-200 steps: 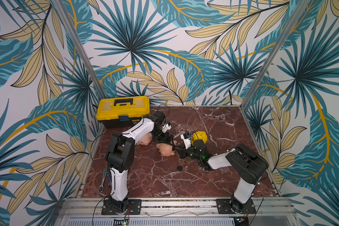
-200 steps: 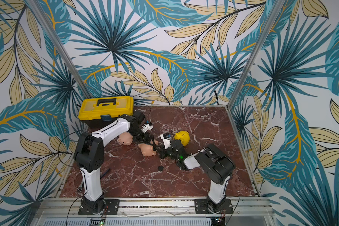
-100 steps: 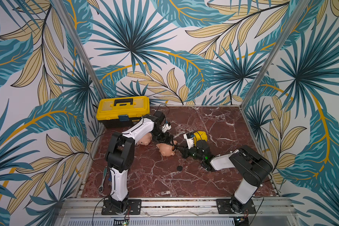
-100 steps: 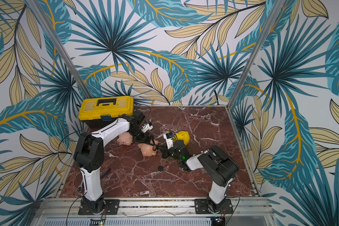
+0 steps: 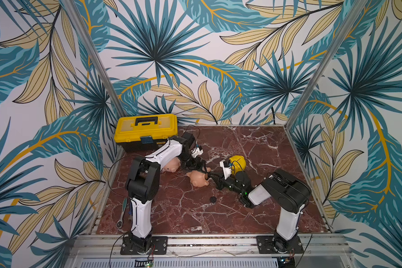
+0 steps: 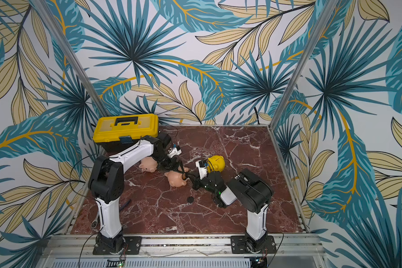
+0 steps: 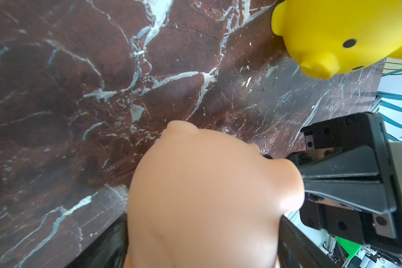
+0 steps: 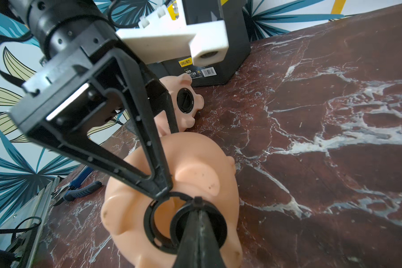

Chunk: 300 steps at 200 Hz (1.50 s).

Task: Close piggy banks
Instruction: Insert the knob into the piggy bank.

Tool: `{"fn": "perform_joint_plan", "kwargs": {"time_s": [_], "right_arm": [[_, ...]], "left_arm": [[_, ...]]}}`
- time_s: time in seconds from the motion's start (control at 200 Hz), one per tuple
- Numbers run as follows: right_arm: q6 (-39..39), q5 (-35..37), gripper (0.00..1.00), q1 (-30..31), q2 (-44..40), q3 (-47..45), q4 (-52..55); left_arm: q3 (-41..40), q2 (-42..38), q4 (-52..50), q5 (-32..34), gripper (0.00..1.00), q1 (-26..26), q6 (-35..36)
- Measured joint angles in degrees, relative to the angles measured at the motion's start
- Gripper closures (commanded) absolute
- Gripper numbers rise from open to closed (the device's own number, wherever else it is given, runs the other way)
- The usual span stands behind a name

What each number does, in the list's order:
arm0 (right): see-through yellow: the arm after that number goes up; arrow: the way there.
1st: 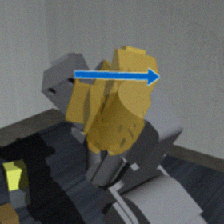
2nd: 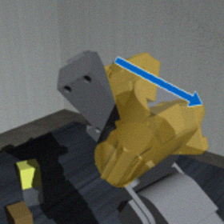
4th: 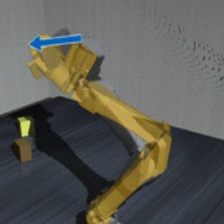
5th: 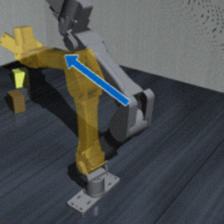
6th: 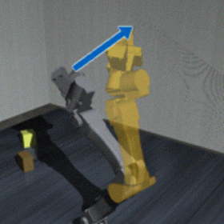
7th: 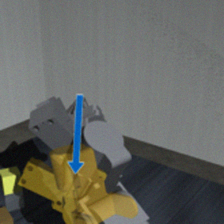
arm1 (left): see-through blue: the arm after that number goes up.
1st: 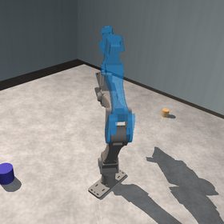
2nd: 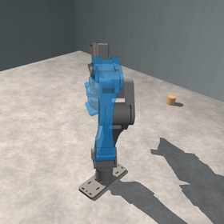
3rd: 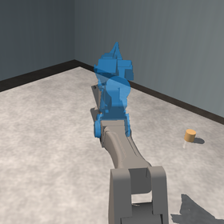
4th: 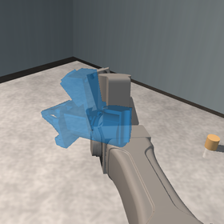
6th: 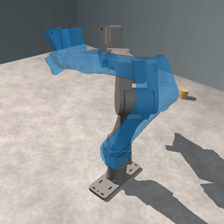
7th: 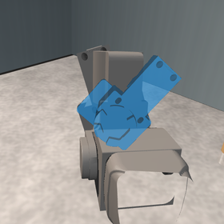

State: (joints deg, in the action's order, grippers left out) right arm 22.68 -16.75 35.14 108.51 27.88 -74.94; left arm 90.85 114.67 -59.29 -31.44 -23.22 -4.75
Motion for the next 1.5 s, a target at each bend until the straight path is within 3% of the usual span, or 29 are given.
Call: {"fn": "perform_joint_plan", "kwargs": {"time_s": [1.502], "right_arm": [[-3.2, -2.8, 1.0, 1.6, -0.1, -0.3, -0.1]], "left_arm": [[0.0, 0.2, -0.2, -0.8, 0.13, 0.2, 0.0]]}}
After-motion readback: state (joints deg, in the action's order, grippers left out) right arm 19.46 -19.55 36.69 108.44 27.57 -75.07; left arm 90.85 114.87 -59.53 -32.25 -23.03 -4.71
